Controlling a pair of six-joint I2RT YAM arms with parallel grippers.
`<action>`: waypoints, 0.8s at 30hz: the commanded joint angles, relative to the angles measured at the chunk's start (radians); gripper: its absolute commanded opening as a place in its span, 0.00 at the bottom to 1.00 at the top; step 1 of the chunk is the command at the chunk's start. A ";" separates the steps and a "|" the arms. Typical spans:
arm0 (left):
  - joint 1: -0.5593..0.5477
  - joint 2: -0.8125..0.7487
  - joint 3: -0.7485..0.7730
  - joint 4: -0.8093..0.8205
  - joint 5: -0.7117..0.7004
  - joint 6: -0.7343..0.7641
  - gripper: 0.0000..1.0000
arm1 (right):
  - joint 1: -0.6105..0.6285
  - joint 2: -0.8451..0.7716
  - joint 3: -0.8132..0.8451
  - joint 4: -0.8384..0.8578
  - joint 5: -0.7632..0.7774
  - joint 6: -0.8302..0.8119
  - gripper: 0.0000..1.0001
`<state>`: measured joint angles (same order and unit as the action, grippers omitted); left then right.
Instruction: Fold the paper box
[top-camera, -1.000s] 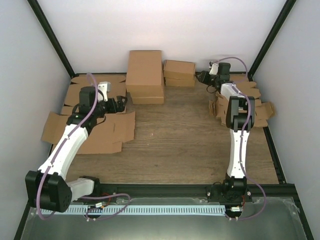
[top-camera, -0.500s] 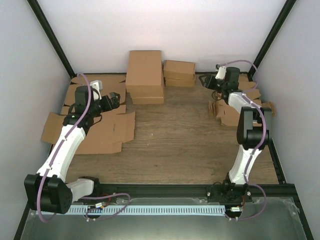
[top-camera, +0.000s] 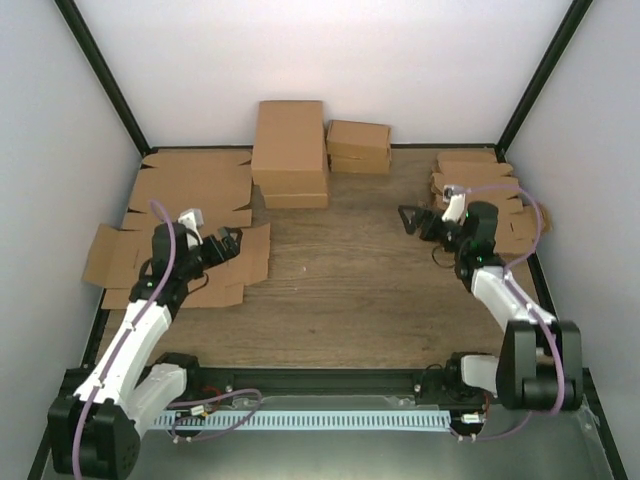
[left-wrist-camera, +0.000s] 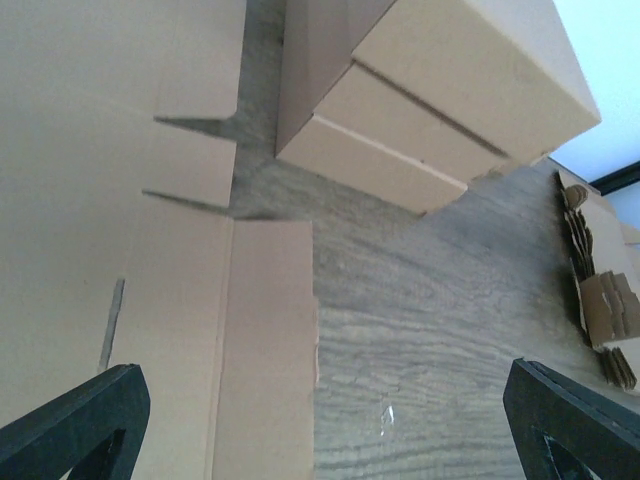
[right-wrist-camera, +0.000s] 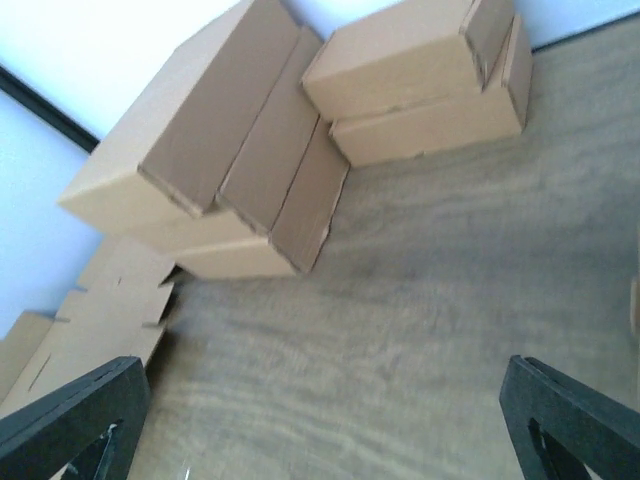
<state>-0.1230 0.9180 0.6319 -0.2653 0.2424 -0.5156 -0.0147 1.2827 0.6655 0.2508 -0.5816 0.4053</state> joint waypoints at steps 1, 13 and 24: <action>0.000 -0.072 -0.123 0.129 0.050 -0.071 1.00 | 0.005 -0.174 -0.167 0.047 -0.011 0.014 1.00; -0.001 -0.289 -0.421 0.289 -0.057 0.001 1.00 | 0.006 -0.671 -0.550 0.012 0.104 0.050 1.00; 0.000 -0.434 -0.489 0.274 -0.047 0.046 1.00 | 0.006 -0.769 -0.597 0.015 0.123 0.077 1.00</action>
<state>-0.1238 0.5198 0.1669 -0.0311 0.1993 -0.4900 -0.0143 0.5365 0.0772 0.2558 -0.4767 0.4709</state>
